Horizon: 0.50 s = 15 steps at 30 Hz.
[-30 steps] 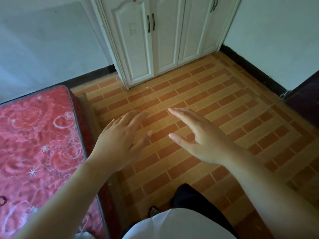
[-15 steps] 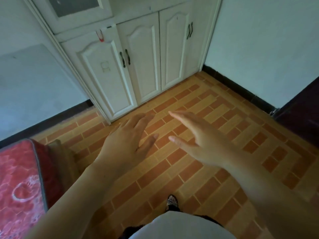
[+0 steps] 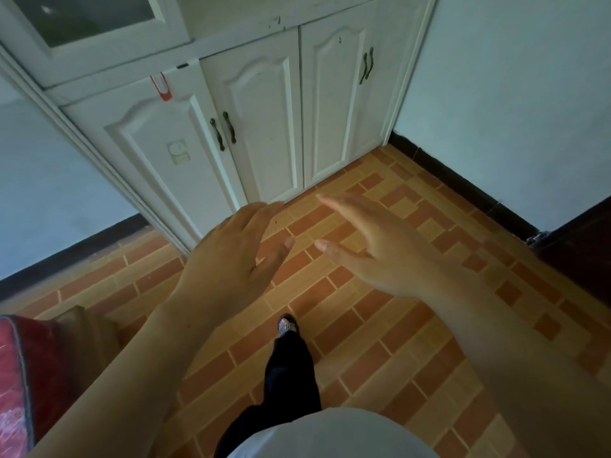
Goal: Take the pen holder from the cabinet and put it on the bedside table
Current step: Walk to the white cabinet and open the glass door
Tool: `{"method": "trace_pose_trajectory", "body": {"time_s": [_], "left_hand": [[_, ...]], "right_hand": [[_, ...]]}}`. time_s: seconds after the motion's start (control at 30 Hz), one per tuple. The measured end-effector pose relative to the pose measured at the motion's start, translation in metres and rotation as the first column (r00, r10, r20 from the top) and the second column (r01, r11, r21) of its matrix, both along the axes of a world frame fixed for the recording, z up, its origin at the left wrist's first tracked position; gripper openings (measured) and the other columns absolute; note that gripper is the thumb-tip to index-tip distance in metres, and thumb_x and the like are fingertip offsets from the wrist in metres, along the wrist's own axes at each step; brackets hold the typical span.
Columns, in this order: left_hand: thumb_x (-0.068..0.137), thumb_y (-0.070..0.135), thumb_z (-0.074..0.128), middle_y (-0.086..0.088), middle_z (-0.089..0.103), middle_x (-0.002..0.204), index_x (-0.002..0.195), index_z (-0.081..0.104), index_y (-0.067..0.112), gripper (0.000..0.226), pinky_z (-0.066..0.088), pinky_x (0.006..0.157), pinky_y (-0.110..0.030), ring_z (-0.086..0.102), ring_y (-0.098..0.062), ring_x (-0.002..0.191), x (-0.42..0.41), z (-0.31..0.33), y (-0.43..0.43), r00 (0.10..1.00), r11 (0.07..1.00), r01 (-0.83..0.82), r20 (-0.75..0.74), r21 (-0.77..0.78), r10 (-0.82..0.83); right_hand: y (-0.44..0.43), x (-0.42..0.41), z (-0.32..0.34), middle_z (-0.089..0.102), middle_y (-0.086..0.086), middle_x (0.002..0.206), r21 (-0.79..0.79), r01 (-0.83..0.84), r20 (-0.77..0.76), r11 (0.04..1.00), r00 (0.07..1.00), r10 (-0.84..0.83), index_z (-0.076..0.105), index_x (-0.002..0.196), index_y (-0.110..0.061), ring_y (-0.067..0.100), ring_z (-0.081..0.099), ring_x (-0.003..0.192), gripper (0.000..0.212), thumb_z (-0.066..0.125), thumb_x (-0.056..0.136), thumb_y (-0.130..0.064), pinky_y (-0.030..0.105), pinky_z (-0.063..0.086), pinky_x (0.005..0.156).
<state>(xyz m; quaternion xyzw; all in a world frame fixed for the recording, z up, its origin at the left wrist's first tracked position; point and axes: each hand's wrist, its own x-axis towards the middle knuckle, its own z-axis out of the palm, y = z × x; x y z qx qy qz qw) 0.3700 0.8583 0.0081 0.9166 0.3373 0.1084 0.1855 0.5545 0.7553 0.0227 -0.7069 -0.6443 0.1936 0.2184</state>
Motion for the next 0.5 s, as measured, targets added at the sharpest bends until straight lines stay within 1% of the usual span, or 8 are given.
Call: {"method": "trace_pose_trajectory", "body": {"time_s": [0.1,0.13,0.23,0.3,0.37,0.43,0.5], "left_hand": [[0.086,0.061,0.022,0.0,0.039,0.143,0.139,0.029,0.029,0.063,0.032,0.1,-0.039,0.041,-0.021,0.126,0.036,-0.005,0.056,1.0,1.0,-0.005,0.016,0.023,0.004],[0.087,0.059,0.023,0.001,0.039,0.143,0.139,0.03,0.028,0.061,0.033,0.099,-0.037,0.041,-0.021,0.126,0.049,-0.004,0.074,1.0,1.0,0.001,0.02,0.027,-0.002],[0.087,0.056,0.026,0.002,0.04,0.142,0.138,0.031,0.027,0.059,0.034,0.094,-0.033,0.044,-0.018,0.123,0.089,0.004,0.128,0.999,0.999,0.042,0.024,0.018,-0.042],[0.088,0.055,0.028,0.002,0.044,0.139,0.137,0.034,0.026,0.057,0.035,0.09,-0.031,0.048,-0.018,0.118,0.114,0.008,0.16,0.996,0.996,0.081,0.043,0.029,-0.082],[0.089,0.056,0.027,0.001,0.046,0.137,0.136,0.035,0.025,0.057,0.034,0.09,-0.031,0.049,-0.017,0.118,0.138,0.009,0.19,0.991,0.992,0.12,0.049,0.035,-0.122],[0.089,0.057,0.024,0.0,0.047,0.136,0.136,0.036,0.023,0.059,0.036,0.093,-0.033,0.048,-0.017,0.119,0.161,0.007,0.215,0.986,0.988,0.153,0.058,0.023,-0.154],[0.088,0.058,0.022,-0.001,0.047,0.136,0.136,0.037,0.022,0.062,0.035,0.093,-0.032,0.048,-0.018,0.119,0.183,0.004,0.237,0.982,0.983,0.182,0.057,0.013,-0.182]], "right_hand": [[0.052,0.032,-0.003,0.027,-0.015,0.148,0.007,0.022,0.007,1.0,1.0,-0.022,0.022,0.141,-0.036,0.002,0.024,0.132,0.059,0.042,0.089,-0.053,0.014,0.02,0.091],[0.07,0.043,-0.003,0.027,-0.016,0.148,0.002,0.034,0.016,0.999,0.999,-0.034,0.022,0.141,-0.036,0.003,0.025,0.132,0.058,0.042,0.089,-0.053,0.014,0.02,0.091],[0.119,0.077,0.005,0.029,-0.015,0.147,-0.014,0.082,0.009,0.997,0.997,-0.082,0.023,0.14,-0.036,0.004,0.027,0.131,0.057,0.042,0.089,-0.052,0.021,0.025,0.093],[0.148,0.098,0.009,0.032,-0.014,0.146,-0.002,0.105,-0.001,0.994,0.994,-0.105,0.024,0.14,-0.034,0.005,0.032,0.129,0.057,0.043,0.089,-0.051,0.024,0.031,0.095],[0.174,0.119,0.013,0.034,-0.013,0.145,0.02,0.131,0.01,0.991,0.991,-0.131,0.026,0.14,-0.033,0.006,0.034,0.126,0.057,0.044,0.089,-0.05,0.027,0.036,0.096],[0.195,0.139,0.015,0.033,-0.014,0.145,0.033,0.155,0.028,0.987,0.987,-0.156,0.025,0.14,-0.033,0.005,0.033,0.126,0.056,0.044,0.089,-0.05,0.023,0.031,0.094],[0.212,0.16,0.019,0.033,-0.013,0.145,0.035,0.174,0.047,0.984,0.983,-0.176,0.025,0.14,-0.033,0.005,0.033,0.126,0.057,0.043,0.089,-0.05,0.021,0.025,0.092]]}}
